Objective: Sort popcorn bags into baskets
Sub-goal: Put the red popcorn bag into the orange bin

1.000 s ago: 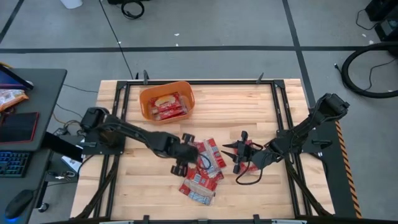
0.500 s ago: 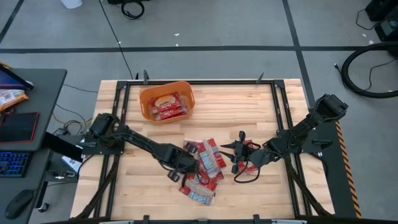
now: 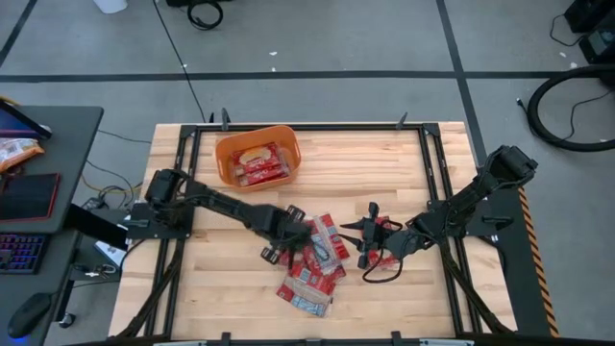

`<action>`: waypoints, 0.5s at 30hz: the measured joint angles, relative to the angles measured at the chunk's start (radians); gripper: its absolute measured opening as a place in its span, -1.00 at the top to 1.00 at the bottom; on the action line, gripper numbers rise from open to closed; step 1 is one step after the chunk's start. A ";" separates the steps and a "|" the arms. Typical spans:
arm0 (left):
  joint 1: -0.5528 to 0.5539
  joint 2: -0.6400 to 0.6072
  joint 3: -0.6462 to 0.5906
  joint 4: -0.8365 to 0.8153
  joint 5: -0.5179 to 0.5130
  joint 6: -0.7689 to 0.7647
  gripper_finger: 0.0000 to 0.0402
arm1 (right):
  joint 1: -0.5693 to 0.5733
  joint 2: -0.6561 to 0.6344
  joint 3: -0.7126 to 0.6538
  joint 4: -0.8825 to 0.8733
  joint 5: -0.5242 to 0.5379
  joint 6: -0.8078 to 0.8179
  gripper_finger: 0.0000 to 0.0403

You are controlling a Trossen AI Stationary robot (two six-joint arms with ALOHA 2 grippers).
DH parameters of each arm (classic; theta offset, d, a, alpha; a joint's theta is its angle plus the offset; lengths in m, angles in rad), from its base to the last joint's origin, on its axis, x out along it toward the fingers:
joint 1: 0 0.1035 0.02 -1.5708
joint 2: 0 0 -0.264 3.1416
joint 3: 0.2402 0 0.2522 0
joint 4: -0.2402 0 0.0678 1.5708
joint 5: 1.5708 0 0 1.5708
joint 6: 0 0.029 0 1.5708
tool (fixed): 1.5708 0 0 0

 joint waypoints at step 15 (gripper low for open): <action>0.146 0.010 -0.027 -0.289 0.035 -0.549 0.35 | 0.001 0.000 0.000 -0.017 -0.012 0.006 0.40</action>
